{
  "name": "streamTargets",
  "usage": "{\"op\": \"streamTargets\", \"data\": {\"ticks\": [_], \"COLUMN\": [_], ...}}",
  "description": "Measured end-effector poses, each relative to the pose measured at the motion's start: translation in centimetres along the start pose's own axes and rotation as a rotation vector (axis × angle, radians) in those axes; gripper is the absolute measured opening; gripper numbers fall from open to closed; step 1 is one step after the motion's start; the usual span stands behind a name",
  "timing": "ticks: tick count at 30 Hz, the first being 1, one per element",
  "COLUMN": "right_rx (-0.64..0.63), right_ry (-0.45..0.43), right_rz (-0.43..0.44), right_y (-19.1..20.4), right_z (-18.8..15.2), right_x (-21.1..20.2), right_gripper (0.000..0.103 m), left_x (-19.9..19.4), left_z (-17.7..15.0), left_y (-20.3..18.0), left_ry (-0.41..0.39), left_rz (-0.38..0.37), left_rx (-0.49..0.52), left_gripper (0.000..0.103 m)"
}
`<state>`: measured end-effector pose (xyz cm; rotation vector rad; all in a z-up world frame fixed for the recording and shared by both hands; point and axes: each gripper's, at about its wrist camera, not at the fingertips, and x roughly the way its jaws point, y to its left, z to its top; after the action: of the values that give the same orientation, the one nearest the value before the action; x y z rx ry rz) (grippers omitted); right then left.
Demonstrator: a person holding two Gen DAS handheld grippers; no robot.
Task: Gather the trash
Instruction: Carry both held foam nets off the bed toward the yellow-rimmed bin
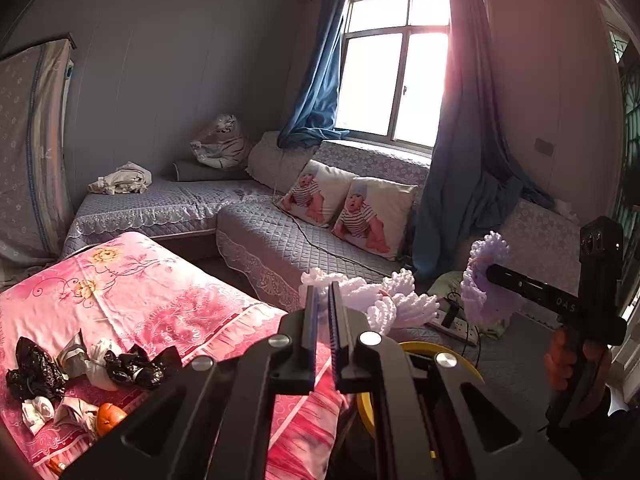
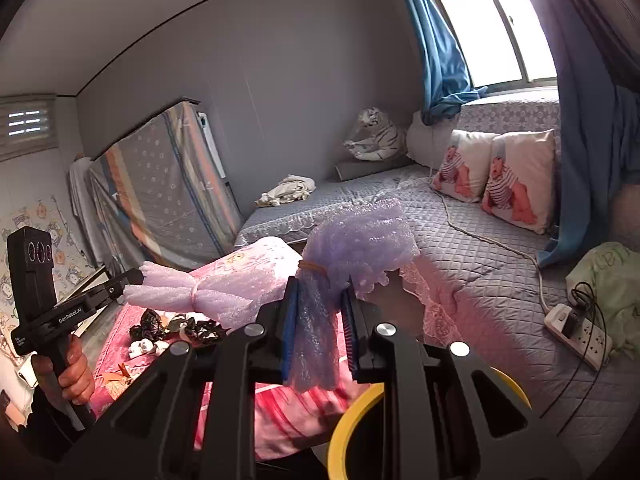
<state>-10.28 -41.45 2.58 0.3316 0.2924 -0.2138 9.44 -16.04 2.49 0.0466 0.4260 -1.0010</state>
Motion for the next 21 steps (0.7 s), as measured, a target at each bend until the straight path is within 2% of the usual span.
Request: {"op": "streamTargets", "data": {"ticks": [5,12,17,21], "right_rx": [0.020,0.055,0.073,0.087], "right_ry": [-0.006,0.003,0.048,0.098], "right_rz": [-0.119,-0.251,-0.289,-0.285], "right_y": [-2.8,-6.4,-8.6,-9.7], "right_z": [-1.0,-2.7,-4.0,-5.1], "right_x": [-1.6,-3.1,-2.7,-1.9], "right_gripper": [0.019,0.020,0.020,0.020], "left_x": [3.7,8.6,11.2,12.9], "left_z": [-0.4,-1.4,-2.8,-4.0], "left_y": [-2.8,-5.2,-6.5,-7.3], "left_ry": [0.054,0.130,0.189,0.235], "left_rz": [-0.080,-0.140,-0.152,-0.158], "left_rx": [0.033,0.052,0.064,0.066], "left_gripper": [0.005,0.005,0.005,0.005]}}
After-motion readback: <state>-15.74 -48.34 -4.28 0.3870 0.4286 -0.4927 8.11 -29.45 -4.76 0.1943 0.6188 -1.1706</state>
